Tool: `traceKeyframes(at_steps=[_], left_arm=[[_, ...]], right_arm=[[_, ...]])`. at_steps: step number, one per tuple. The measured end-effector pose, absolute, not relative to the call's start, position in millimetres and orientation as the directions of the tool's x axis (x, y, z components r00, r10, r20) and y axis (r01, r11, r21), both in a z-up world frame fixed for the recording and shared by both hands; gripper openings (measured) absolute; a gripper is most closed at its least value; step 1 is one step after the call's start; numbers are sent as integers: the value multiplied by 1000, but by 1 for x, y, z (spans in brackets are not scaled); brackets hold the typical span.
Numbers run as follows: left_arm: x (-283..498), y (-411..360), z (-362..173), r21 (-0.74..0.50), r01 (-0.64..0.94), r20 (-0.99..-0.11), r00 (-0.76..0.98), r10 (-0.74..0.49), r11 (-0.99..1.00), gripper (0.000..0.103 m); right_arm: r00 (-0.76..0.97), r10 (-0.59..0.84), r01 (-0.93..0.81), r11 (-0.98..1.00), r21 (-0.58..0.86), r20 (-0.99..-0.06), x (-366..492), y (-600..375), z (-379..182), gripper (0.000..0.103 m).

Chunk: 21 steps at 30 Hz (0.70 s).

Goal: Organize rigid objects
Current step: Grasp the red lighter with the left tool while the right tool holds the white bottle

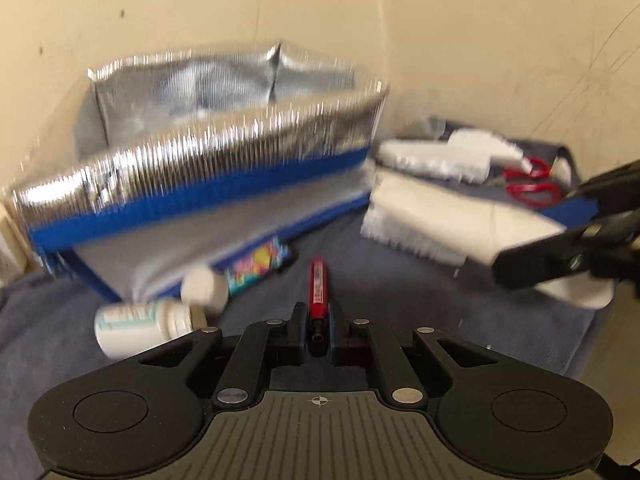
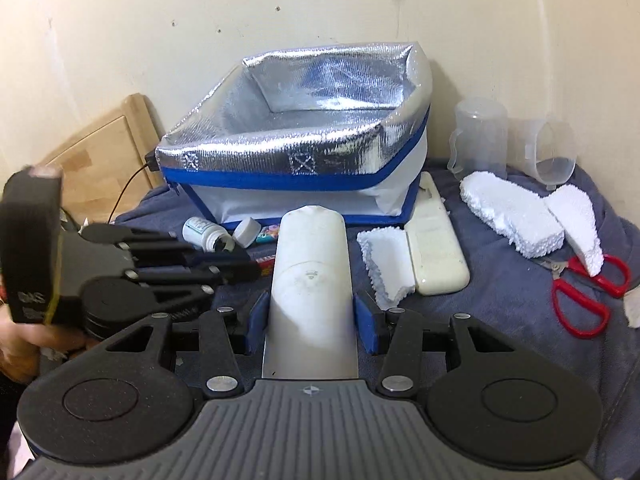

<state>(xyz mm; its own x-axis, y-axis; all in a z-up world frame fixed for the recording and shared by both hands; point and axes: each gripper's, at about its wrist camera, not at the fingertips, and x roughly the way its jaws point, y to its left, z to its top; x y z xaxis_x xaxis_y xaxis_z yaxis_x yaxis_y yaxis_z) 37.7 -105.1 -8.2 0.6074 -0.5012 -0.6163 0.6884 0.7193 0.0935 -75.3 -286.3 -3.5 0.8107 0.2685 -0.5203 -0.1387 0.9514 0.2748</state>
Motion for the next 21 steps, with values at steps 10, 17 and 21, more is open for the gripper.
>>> traceKeyframes(at_steps=[10, 17, 21], left_arm=[[42, -118, -19, 113, 695, -627, 605, -491, 710, 9], [30, -114, -3, 110, 689, -604, 619, -502, 716, 9], [16, -108, 15, 129, 679, -567, 649, -508, 723, 9]], right_arm=[[808, 260, -129, 953, 273, -529, -75, -291, -10, 43], [822, 246, -128, 959, 254, -514, -77, -291, 0, 43], [830, 243, -140, 962, 234, -503, -80, -284, 11, 43]])
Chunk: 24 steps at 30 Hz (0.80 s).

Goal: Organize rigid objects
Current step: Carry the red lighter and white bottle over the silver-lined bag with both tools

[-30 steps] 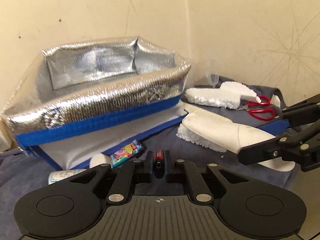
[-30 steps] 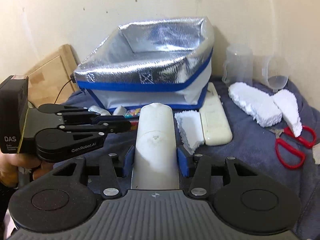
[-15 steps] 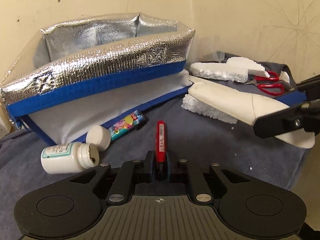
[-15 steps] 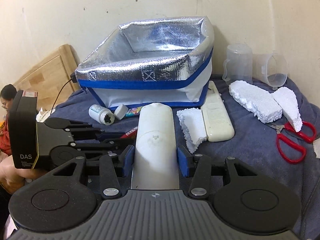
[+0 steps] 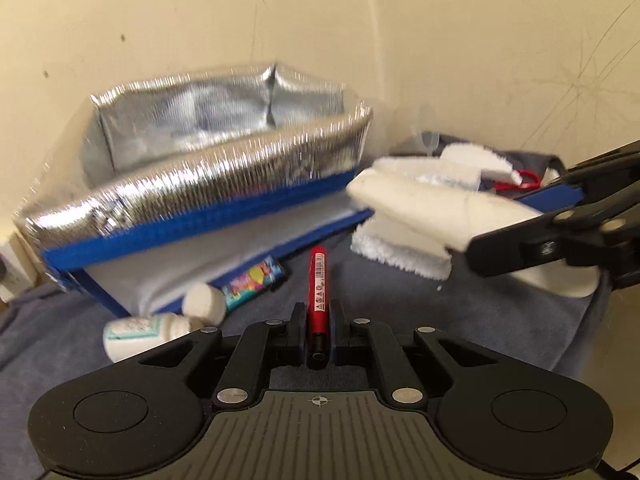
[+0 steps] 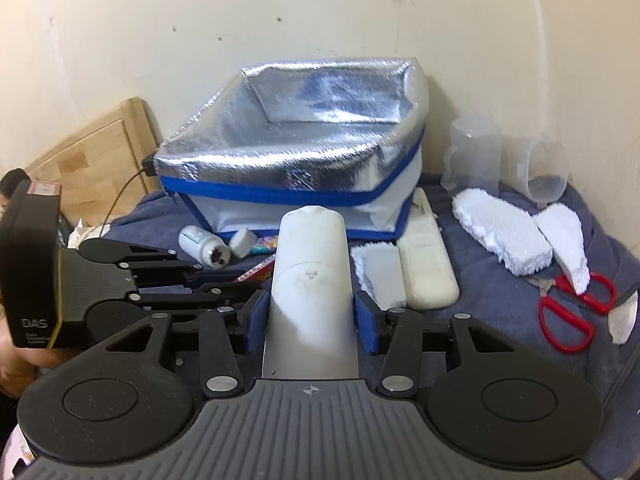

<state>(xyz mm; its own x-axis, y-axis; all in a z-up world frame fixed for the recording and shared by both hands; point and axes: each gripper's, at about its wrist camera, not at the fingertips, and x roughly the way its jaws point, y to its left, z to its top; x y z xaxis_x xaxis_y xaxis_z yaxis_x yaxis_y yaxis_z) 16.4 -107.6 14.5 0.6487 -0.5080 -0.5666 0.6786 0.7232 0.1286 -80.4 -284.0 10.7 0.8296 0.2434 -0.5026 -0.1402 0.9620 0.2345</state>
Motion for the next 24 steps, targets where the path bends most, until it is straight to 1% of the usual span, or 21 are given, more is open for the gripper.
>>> traceKeyframes(at_steps=[7, 15, 24], left_arm=[[0, -96, 39, 151, 664, -520, 683, -513, 732, 9], [-5, -79, 68, 146, 629, -459, 727, -511, 764, 9], [4, -65, 99, 99, 589, -389, 765, -514, 802, 9]], right_arm=[[841, 246, -170, 966, 197, -482, -87, -265, 30, 43], [851, 246, -192, 968, 163, -463, -88, -248, 51, 43], [867, 259, -221, 966, 137, -425, -76, -236, 79, 43]])
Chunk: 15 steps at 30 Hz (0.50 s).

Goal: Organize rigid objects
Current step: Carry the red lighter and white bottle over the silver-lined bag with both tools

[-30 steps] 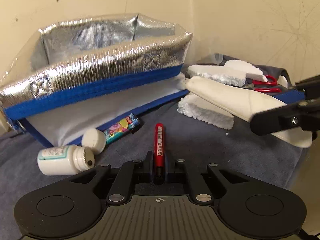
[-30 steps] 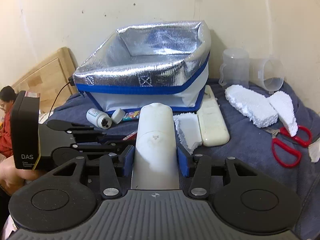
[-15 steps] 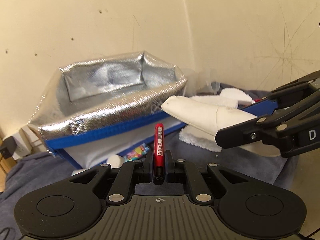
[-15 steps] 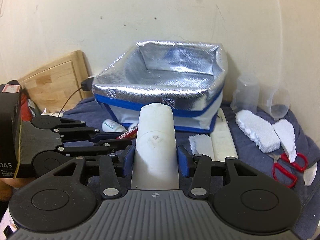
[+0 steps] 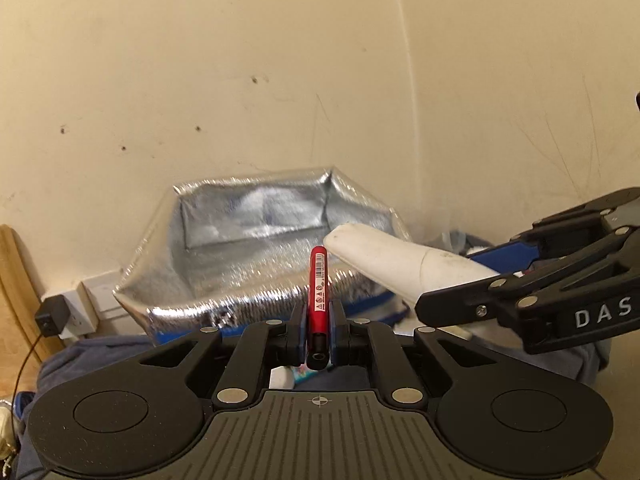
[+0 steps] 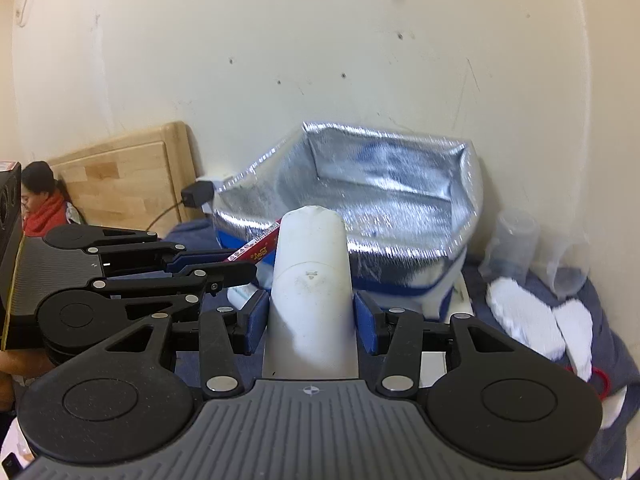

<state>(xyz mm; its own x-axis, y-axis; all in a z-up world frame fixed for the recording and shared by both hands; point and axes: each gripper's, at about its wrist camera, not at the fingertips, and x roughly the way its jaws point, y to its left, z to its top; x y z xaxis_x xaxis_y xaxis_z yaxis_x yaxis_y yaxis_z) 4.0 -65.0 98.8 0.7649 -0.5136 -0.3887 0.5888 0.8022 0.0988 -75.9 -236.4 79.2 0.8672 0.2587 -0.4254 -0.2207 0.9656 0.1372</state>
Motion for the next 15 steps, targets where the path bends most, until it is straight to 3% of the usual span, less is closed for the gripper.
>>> traceKeyframes(at_steps=[15], left_arm=[[49, -64, 113, 44, 537, -358, 796, -489, 842, 9]], right_arm=[[872, 259, -222, 965, 137, -415, -23, -239, 101, 43]])
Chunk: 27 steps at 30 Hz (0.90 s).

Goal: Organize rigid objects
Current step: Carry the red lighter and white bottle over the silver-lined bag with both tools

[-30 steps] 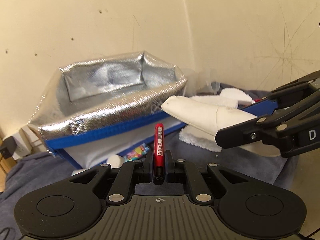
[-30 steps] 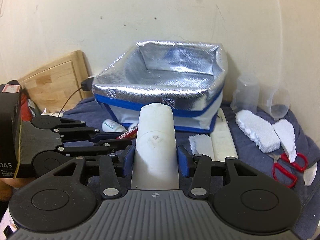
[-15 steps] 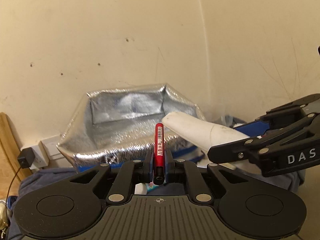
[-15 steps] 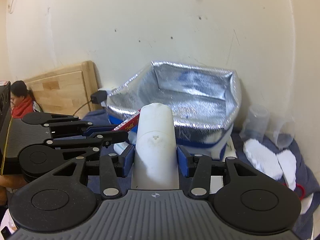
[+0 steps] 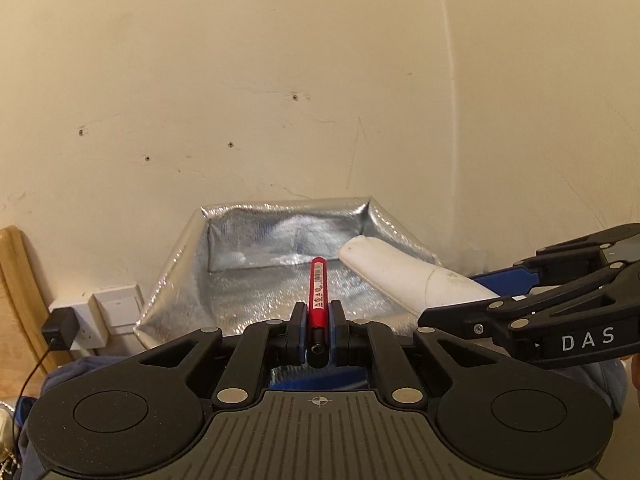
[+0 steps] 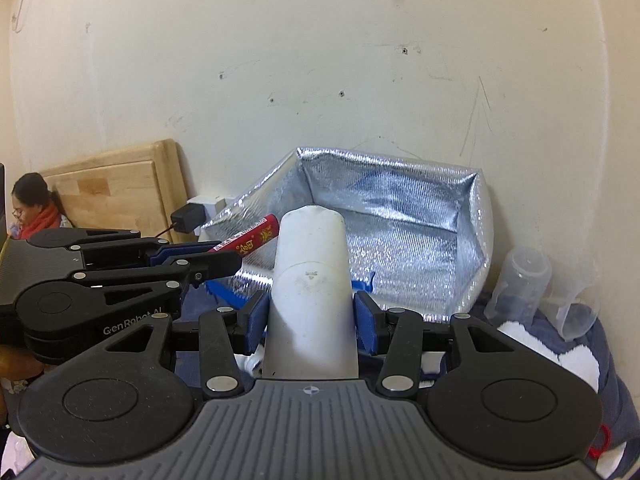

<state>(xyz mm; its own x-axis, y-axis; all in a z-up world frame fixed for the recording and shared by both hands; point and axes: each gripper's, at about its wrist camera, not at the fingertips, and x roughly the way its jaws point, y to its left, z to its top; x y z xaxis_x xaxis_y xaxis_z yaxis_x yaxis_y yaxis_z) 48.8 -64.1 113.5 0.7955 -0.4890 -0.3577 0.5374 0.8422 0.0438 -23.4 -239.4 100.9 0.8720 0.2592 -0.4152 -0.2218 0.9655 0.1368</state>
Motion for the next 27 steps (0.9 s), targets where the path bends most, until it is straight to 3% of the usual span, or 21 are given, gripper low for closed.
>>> traceKeyframes(at_steps=[27], left_arm=[[130, -88, 101, -47, 444, -382, 820, -426, 895, 8]], right_arm=[[878, 241, -195, 969, 151, -414, 72, -257, 108, 43]])
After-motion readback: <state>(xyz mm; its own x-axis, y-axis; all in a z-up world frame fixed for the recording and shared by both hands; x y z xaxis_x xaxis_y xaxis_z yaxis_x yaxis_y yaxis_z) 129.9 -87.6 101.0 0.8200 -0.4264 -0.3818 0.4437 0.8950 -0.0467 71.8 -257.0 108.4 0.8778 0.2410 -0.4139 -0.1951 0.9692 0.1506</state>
